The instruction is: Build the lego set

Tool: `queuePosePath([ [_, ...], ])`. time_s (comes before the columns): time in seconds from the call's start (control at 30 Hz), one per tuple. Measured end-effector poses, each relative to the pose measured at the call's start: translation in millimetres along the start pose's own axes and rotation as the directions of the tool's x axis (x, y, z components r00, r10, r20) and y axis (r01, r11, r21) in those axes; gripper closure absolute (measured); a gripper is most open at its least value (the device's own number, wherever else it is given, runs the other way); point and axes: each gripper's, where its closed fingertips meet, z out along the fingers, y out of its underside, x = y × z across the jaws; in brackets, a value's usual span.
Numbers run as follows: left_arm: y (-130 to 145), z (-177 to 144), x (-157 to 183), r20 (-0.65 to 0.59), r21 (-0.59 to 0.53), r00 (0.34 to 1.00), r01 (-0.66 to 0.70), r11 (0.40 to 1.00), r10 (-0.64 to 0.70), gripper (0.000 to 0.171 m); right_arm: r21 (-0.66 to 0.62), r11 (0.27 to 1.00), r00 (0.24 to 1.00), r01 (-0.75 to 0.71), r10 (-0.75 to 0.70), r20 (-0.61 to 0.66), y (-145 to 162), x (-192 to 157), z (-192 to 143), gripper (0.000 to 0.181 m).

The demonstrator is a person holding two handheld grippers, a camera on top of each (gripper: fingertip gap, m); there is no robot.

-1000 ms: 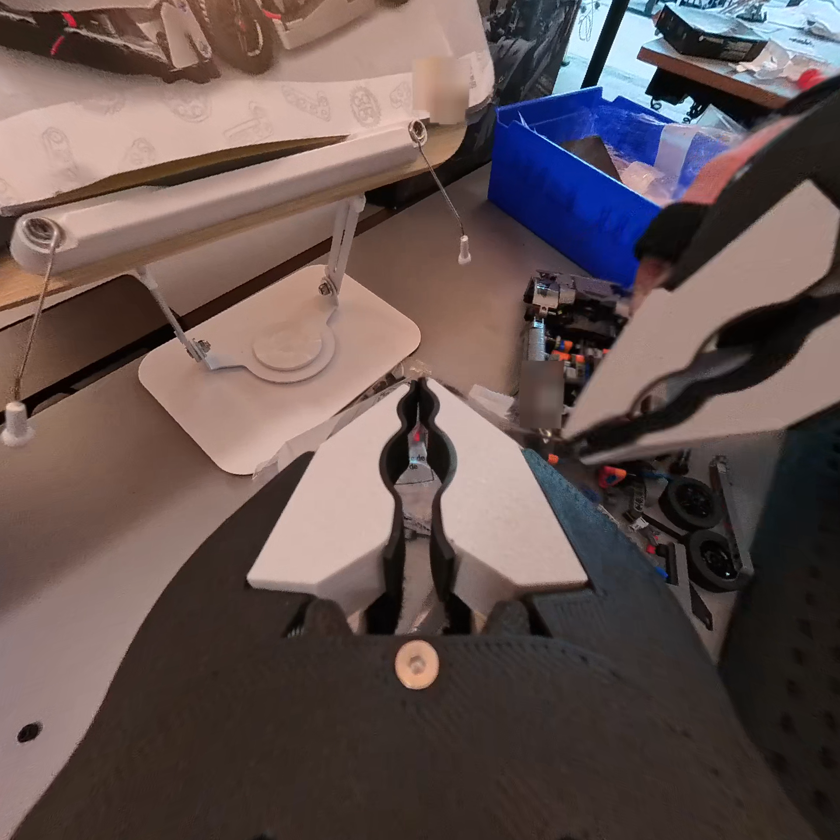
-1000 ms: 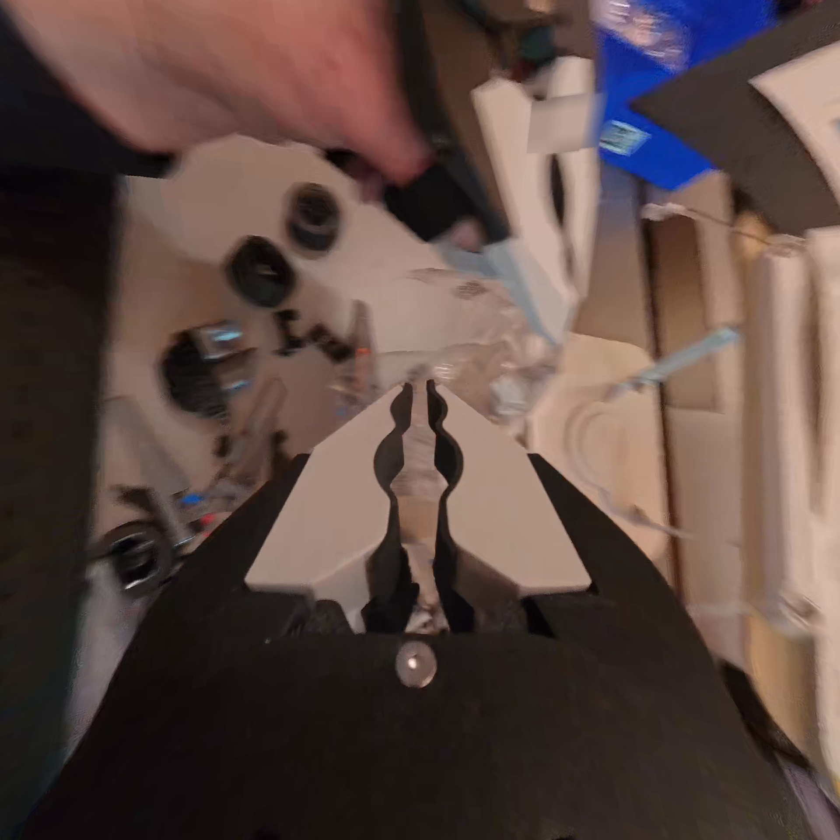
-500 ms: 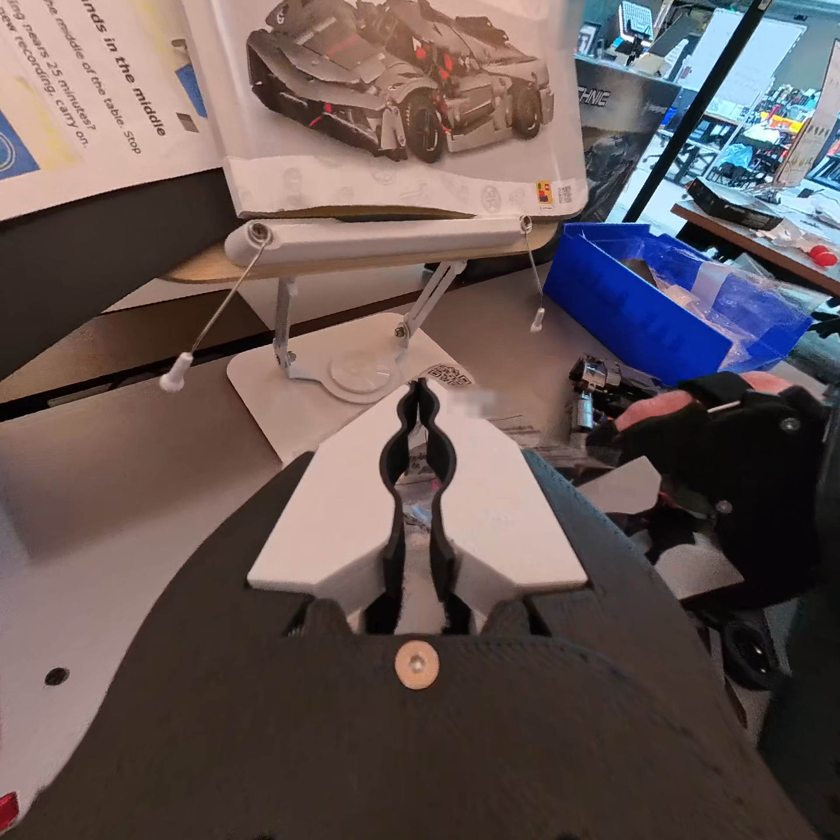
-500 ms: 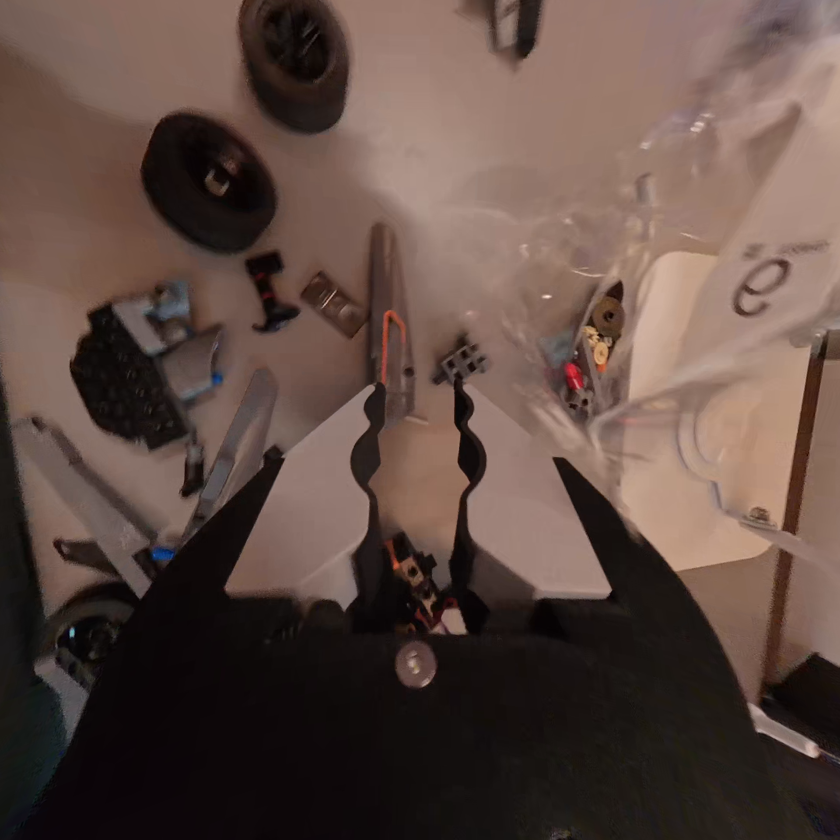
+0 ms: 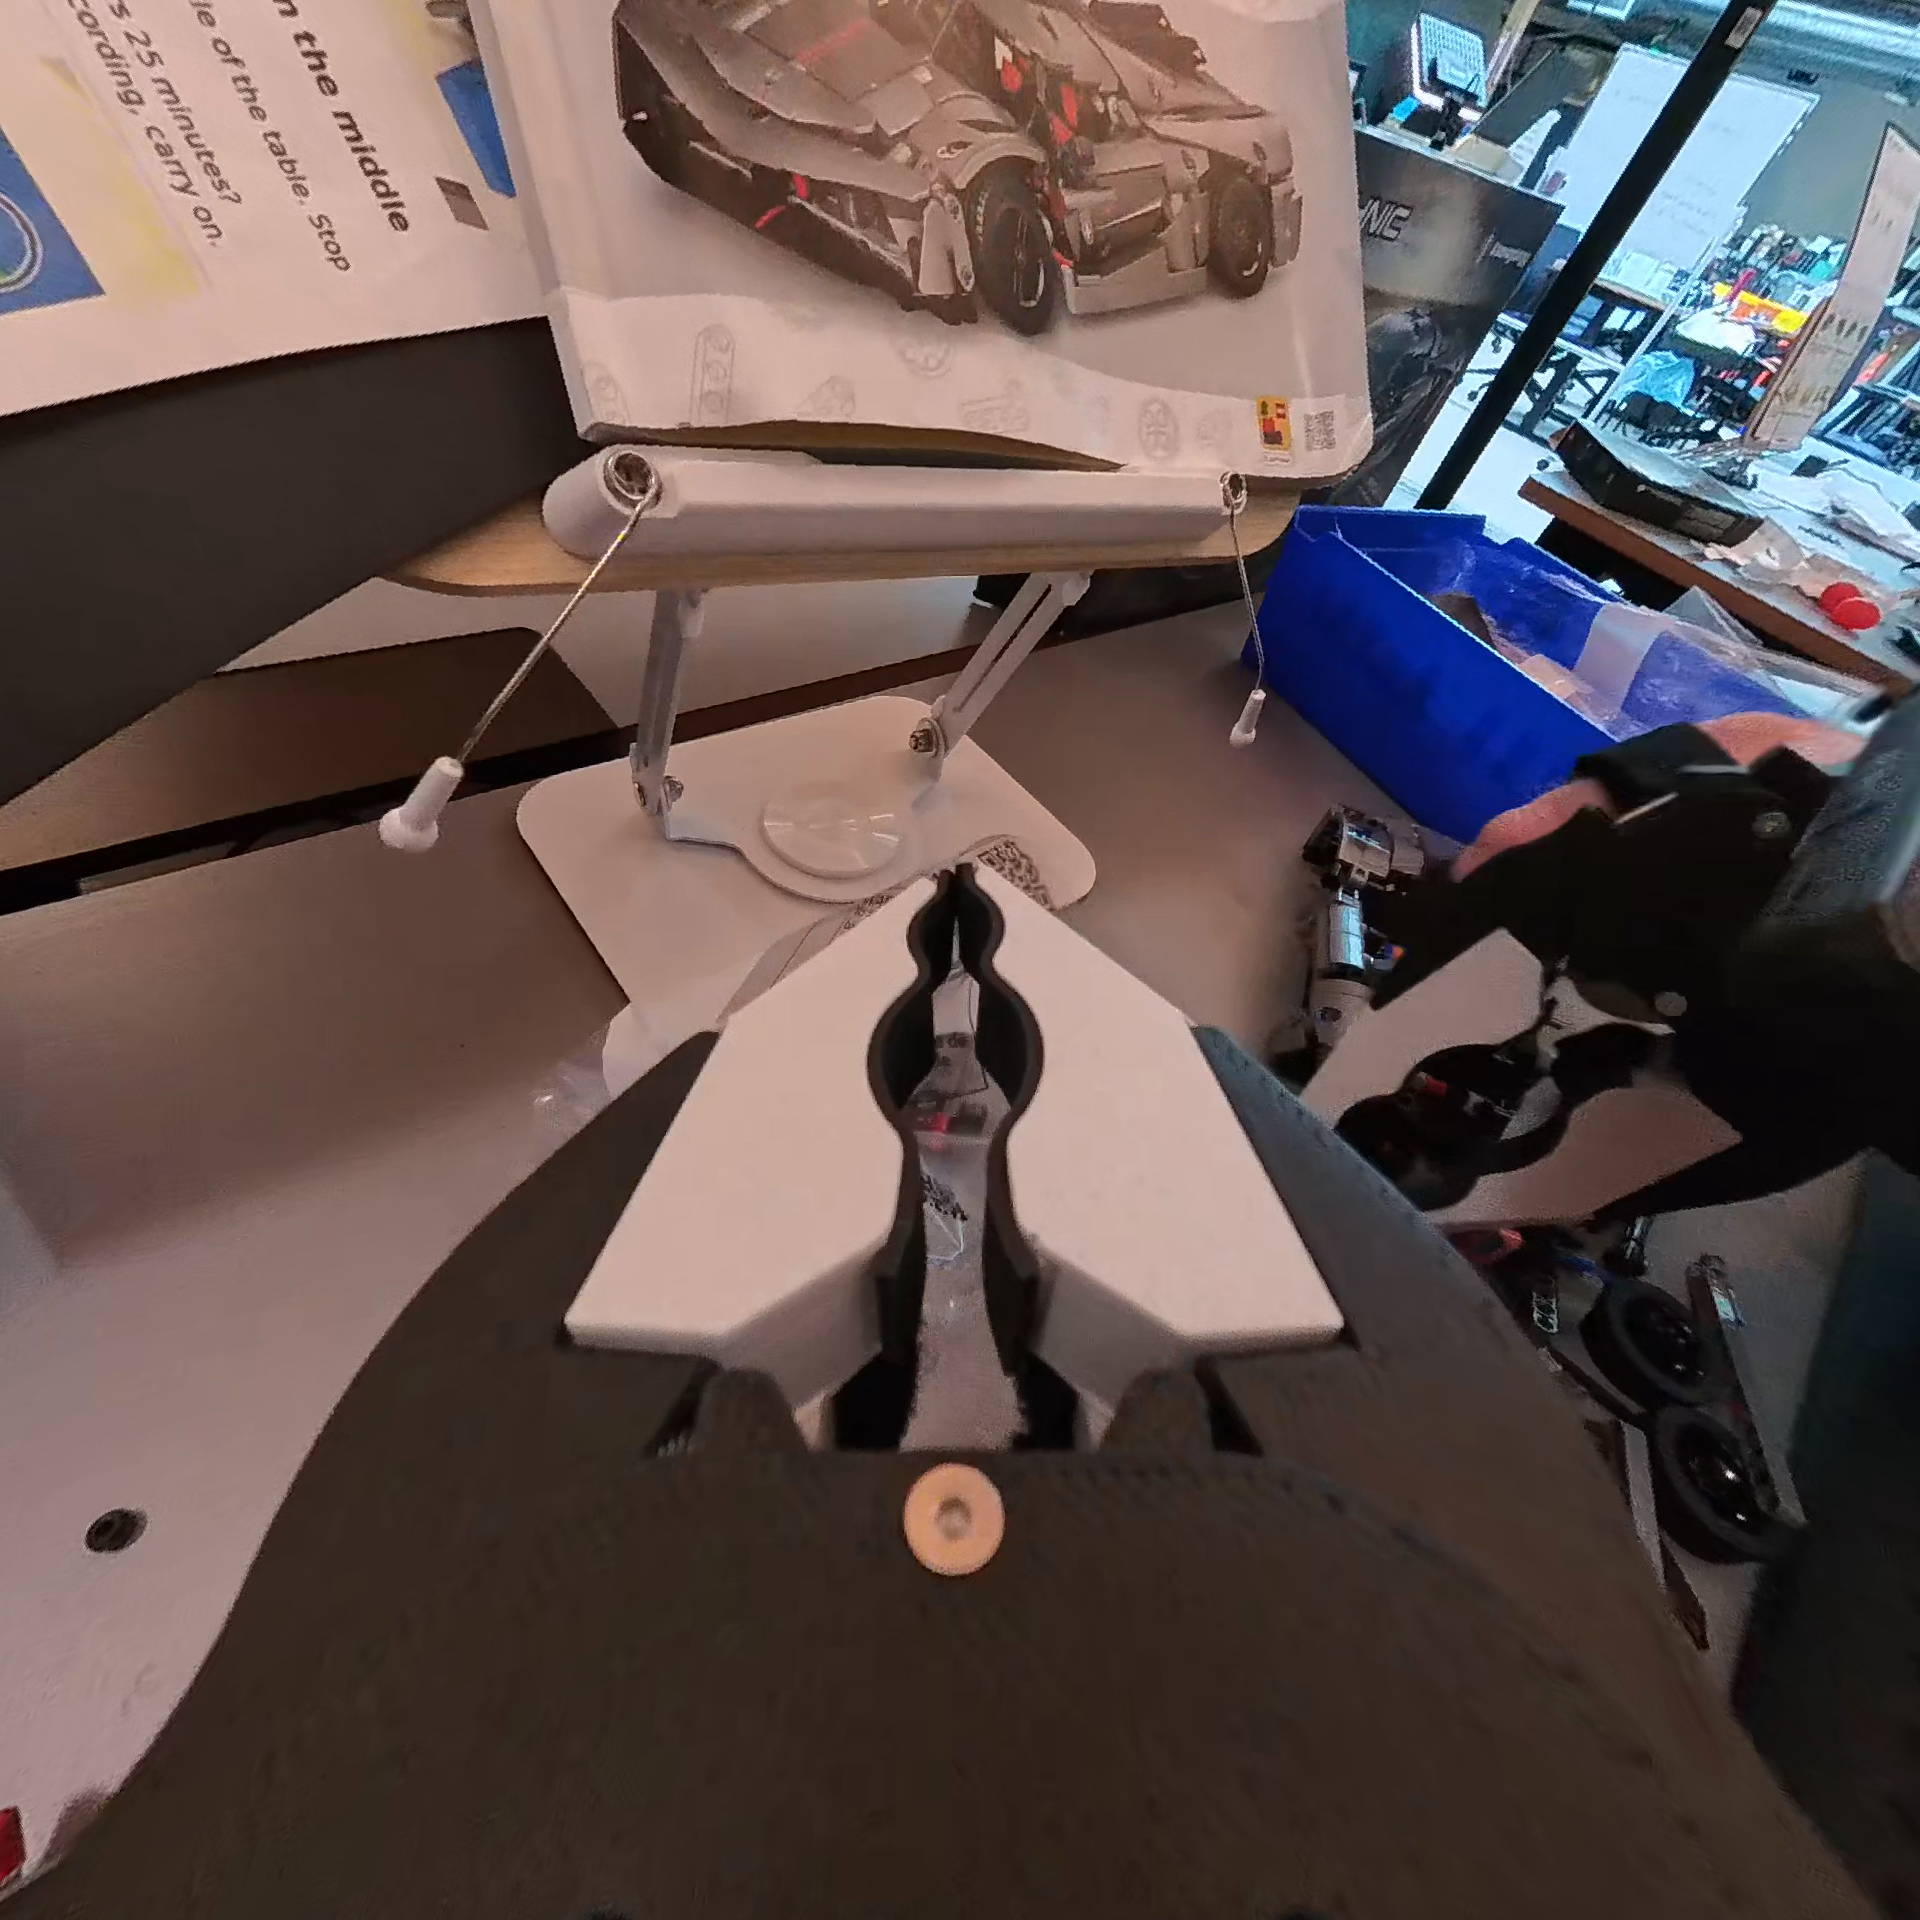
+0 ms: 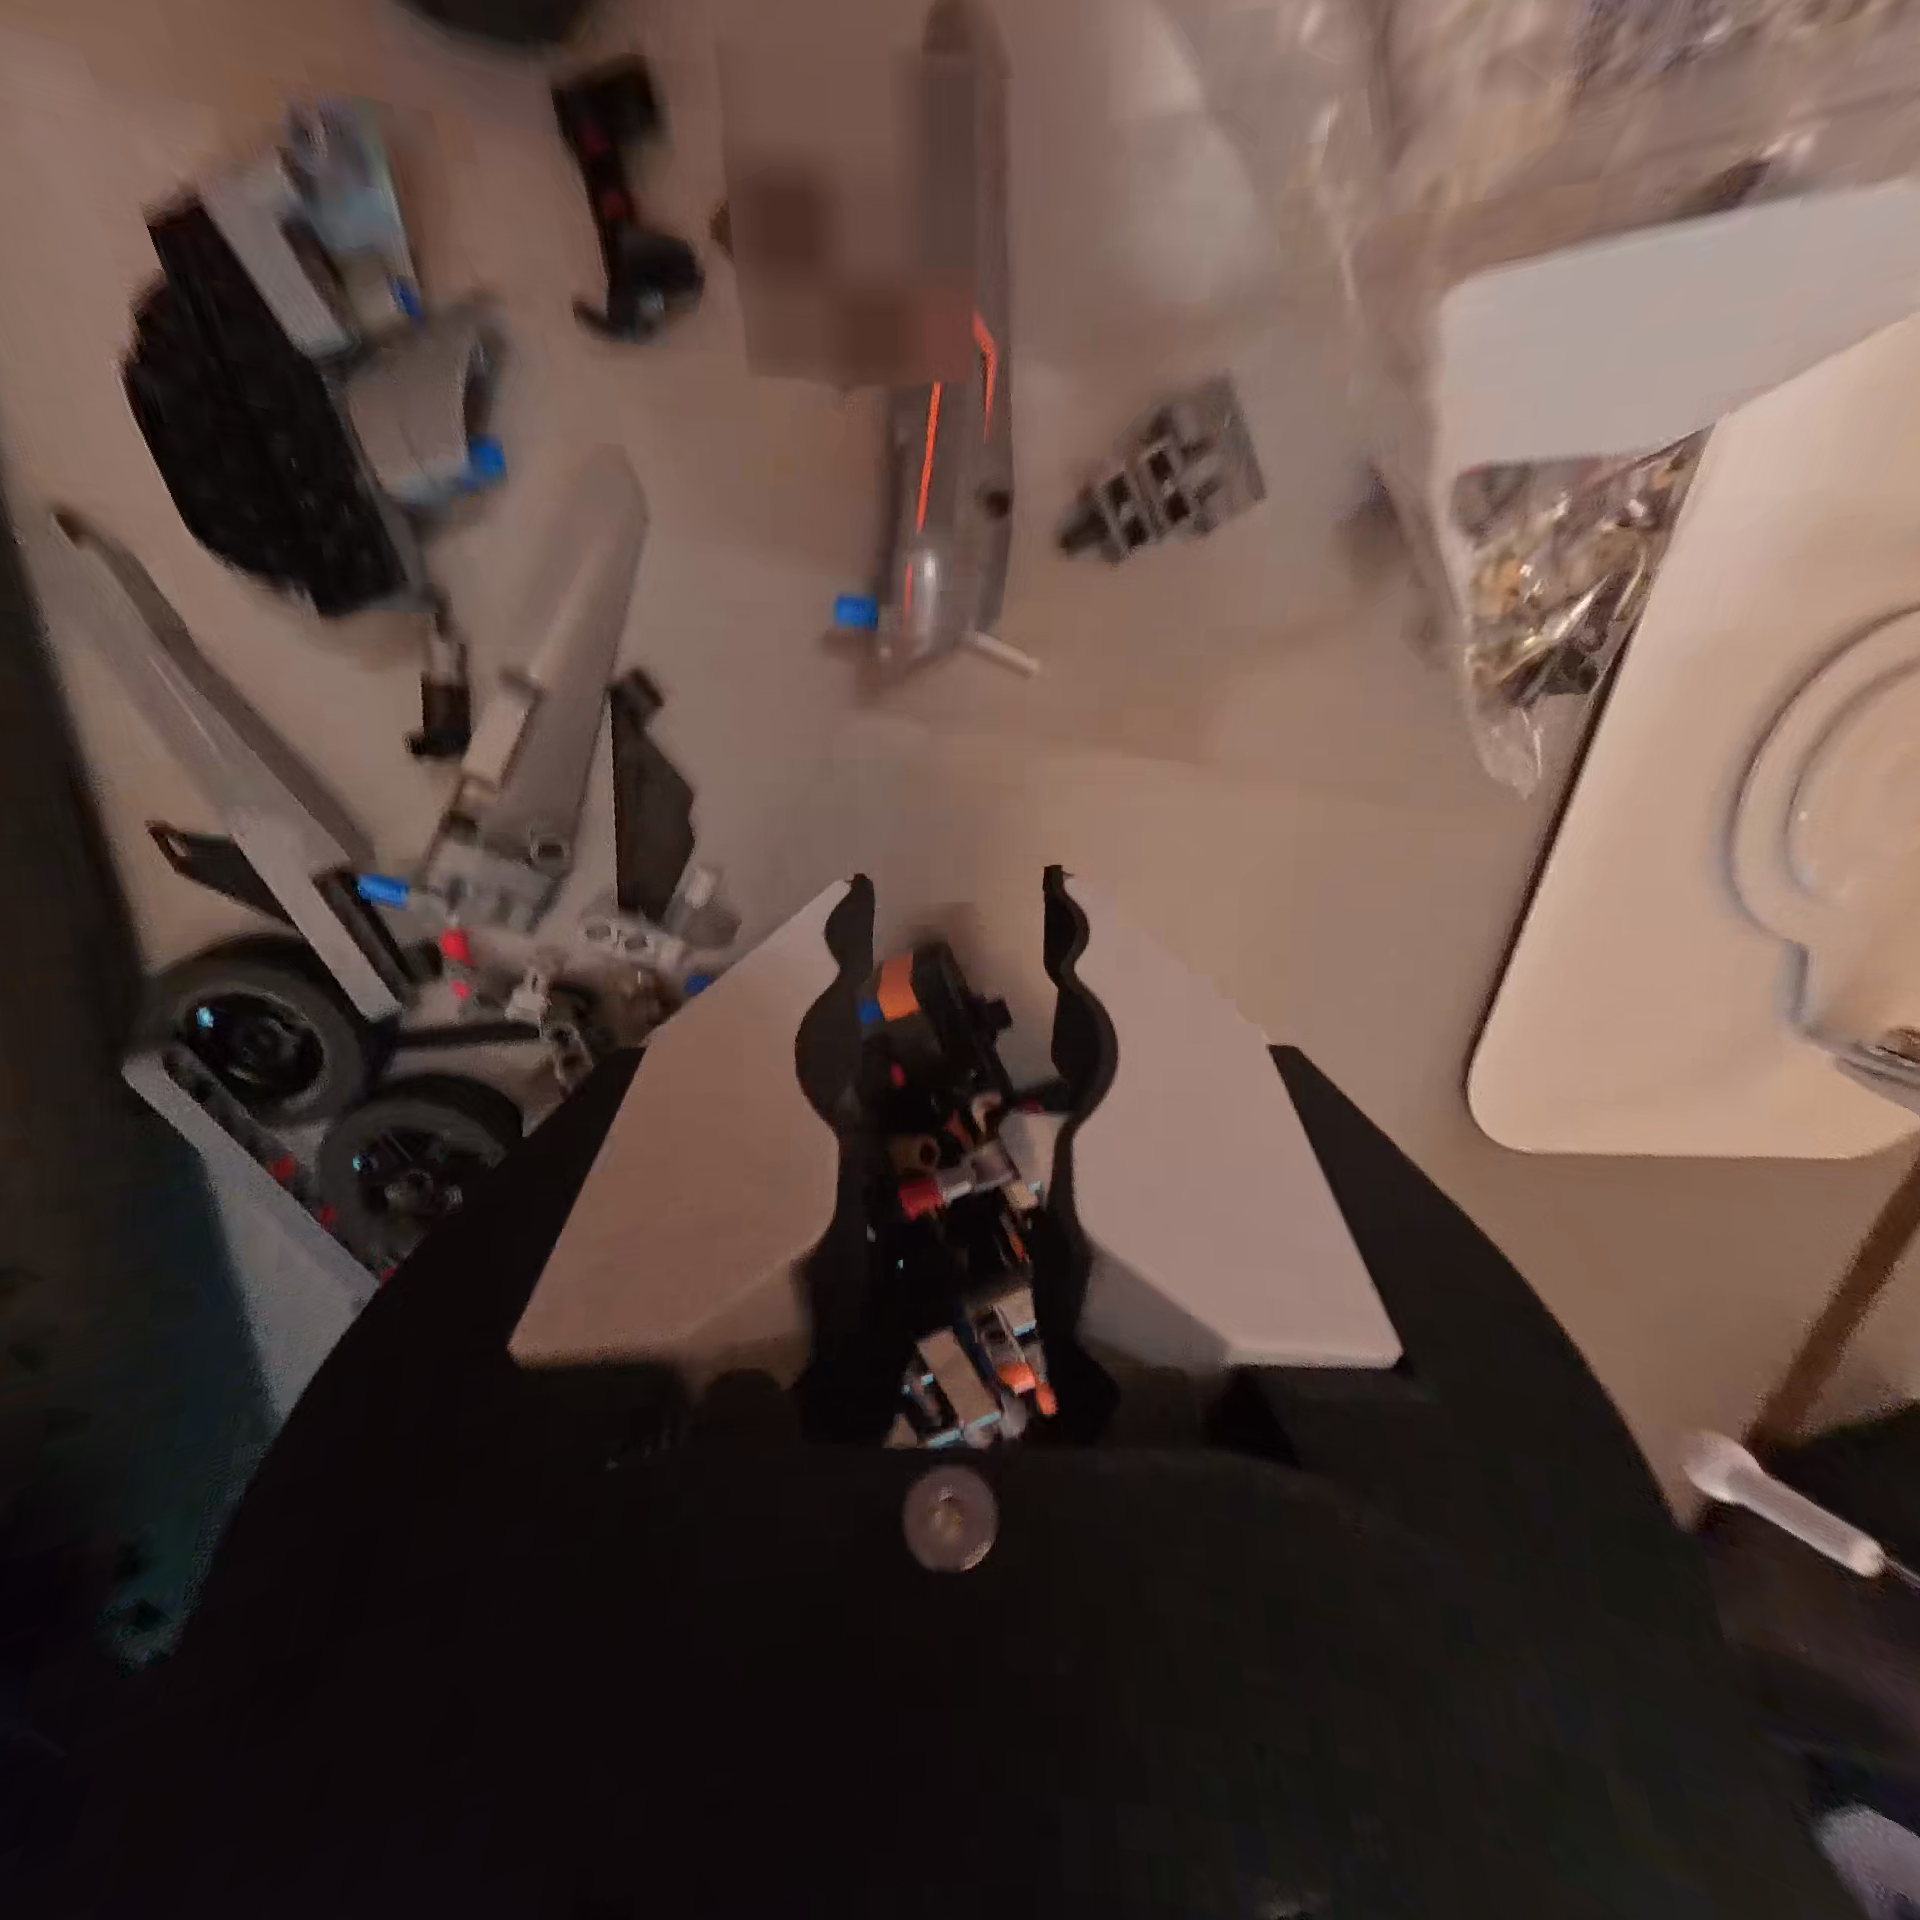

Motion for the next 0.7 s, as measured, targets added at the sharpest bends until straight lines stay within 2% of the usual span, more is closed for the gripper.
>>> queuePosePath([
  [0.1,2,2,1,-0.004,-0.009,1.000,-0.012,1.000,0.012,0.171,0.001,0.994,0.990,0.109,-0.109,0.087,-1,-30,-2,0.154],
  [0.23,2,0,0,-0.001,-0.006,1.000,-0.011,1.000,0.011,0.171,-0.028,0.989,0.973,0.146,-0.139,0.185,-5,-56,12,0.150],
  [0.37,2,-1,0,-0.001,-0.005,1.000,-0.005,1.000,0.005,0.171,-0.070,0.984,0.968,0.163,-0.145,0.204,-2,-61,28,0.150],
  [0.5,3,-1,2,-0.010,-0.011,1.000,-0.007,1.000,0.007,0.171,-0.056,0.986,0.971,0.156,-0.143,0.193,-3,-59,28,0.165],
  [0.6,5,0,5,-0.020,-0.027,1.000,-0.015,1.000,0.014,0.171,0.005,0.989,0.971,0.147,-0.145,0.191,-11,-56,19,0.181],
  [0.7,6,0,7,-0.014,-0.046,0.999,-0.040,0.998,0.039,0.171,0.048,0.989,0.973,0.141,-0.147,0.176,-12,-51,6,0.181],
])
